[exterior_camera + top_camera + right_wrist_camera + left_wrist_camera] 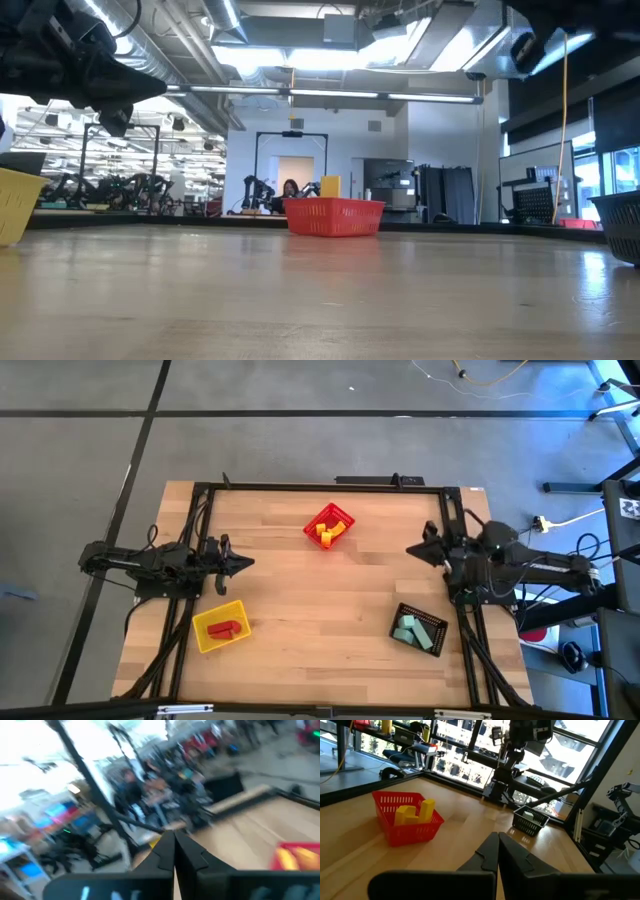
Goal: Sort & place blocks by color
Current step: Return to Home Position
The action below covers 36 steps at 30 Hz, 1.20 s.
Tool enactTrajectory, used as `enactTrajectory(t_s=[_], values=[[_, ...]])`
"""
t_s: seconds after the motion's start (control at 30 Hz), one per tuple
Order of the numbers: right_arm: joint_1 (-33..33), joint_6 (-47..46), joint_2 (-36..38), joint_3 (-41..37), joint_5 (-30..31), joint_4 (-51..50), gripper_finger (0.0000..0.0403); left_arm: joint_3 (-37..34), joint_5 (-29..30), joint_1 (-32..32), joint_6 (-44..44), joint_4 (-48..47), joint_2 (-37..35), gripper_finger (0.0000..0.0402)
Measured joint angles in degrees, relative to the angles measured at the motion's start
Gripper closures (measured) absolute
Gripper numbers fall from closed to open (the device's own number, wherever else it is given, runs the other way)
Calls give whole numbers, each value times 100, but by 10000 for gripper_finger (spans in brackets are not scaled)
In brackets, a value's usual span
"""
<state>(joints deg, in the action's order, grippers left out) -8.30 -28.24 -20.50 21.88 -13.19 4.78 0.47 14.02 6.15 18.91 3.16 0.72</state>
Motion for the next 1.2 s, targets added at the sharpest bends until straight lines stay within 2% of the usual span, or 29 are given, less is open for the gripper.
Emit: enactTrajectory(t_s=[0.17, 0.3, 0.47, 0.67, 0.8, 0.97, 1.2], values=[[620, -368, 398, -1233, 293, 1506, 402, 0, 0, 0, -1, 0, 1, 402], [1180, -162, 588, -1673, 583, 1597, 403, 0, 2, 0, -1, 0, 1, 401], [1417, 23, 1056, -2054, 596, 1606, 403, 0, 2, 0, -1, 2, 1, 401], [1417, 430, 1999, -2141, 575, 451, 403, 0, 4, -1, -1, 2, 1, 401], [1412, 848, 2003, -2113, 880, -408, 403, 0, 10, -2, -1, 16, 2, 401], [1404, 1370, 1881, -2106, 1249, -447, 403, 0, 25, -2, -1, 22, 1, 401], [1399, 2252, 1760, -2103, 1266, -456, 390, 0, 17, -2, -1, 26, 1, 401]])
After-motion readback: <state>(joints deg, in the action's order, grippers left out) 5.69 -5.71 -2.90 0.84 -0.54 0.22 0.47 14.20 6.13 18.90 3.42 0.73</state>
